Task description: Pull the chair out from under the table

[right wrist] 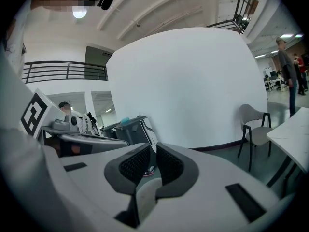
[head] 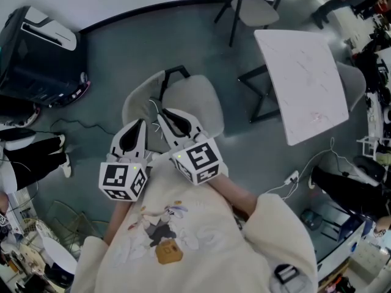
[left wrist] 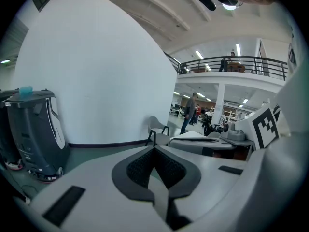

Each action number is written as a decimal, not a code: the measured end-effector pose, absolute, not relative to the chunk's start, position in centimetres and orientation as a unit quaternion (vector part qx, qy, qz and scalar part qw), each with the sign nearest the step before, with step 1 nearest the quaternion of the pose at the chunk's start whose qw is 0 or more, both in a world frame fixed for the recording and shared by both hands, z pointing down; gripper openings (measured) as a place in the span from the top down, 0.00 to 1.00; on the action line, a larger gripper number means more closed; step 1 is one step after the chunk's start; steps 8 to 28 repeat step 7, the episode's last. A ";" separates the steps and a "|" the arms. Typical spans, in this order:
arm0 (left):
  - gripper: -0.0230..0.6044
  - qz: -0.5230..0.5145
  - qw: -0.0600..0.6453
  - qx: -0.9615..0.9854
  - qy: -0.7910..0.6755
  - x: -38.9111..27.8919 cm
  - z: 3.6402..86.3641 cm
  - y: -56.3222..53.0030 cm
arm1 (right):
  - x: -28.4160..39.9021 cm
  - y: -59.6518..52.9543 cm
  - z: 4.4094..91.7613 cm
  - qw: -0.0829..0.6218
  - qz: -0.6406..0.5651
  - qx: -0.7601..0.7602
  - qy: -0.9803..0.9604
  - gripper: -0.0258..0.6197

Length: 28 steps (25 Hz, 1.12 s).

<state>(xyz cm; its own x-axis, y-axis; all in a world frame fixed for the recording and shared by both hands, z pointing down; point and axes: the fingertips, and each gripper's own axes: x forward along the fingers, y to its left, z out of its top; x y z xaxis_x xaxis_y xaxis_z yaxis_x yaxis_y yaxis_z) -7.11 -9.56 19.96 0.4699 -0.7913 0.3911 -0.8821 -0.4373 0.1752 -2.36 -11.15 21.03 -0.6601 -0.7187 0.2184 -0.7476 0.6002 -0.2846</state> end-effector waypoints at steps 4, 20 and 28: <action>0.95 0.121 0.179 0.839 -0.499 -6.3 19.9 -9.7 | -1.5 -11.3 21.0 0.038 0.178 0.407 -0.895 0.90; 0.95 0.118 0.181 0.838 -0.502 -5.7 20.0 -9.5 | -1.0 -11.0 21.3 0.041 0.182 0.404 -0.895 0.90; 0.95 0.118 0.181 0.838 -0.502 -5.7 20.0 -9.5 | -1.0 -11.0 21.3 0.041 0.182 0.404 -0.895 0.90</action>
